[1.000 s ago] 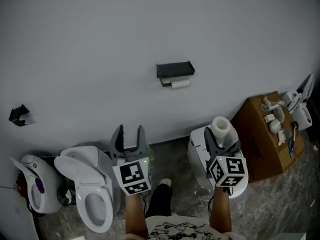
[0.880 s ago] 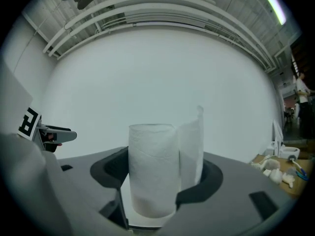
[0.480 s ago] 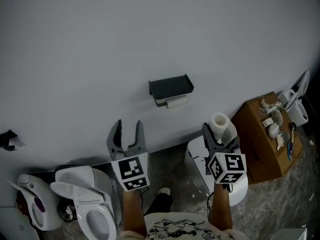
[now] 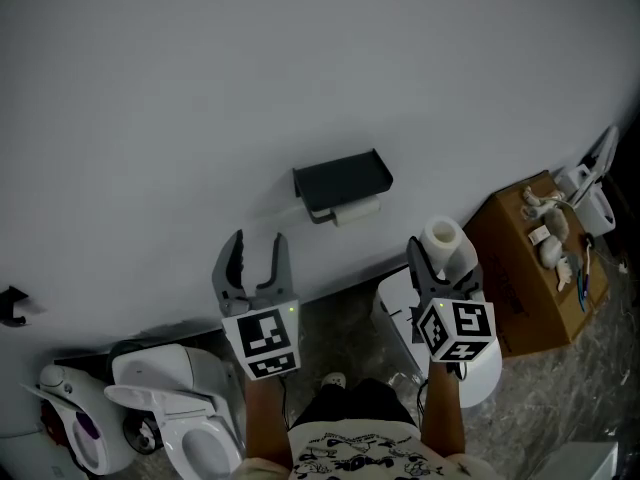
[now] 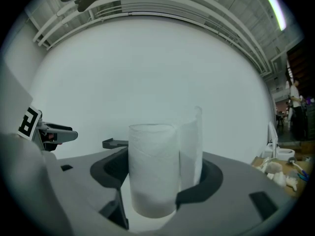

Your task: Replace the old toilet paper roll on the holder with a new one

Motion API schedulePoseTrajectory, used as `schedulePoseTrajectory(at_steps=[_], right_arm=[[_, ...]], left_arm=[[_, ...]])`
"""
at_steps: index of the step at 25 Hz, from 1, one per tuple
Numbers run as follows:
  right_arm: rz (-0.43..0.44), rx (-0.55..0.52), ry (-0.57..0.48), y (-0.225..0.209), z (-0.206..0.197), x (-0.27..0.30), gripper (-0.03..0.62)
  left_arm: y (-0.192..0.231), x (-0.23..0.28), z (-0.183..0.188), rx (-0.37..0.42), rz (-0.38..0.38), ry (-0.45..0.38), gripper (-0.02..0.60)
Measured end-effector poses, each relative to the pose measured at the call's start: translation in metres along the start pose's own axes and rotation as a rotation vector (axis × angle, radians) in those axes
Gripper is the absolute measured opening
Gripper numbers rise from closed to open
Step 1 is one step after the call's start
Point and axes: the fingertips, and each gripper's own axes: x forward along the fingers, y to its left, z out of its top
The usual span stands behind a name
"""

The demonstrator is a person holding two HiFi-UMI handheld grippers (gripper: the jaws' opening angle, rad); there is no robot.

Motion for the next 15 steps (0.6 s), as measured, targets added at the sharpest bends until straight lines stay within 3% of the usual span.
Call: schedulePoseTrajectory(at_steps=[15], right_arm=[[0.024,0.021,0.021,-0.021,0.003,0.023,0.305]], left_arm=[[-0.023,0.017,-0.001,0.013,-0.041,0.069,0.215]])
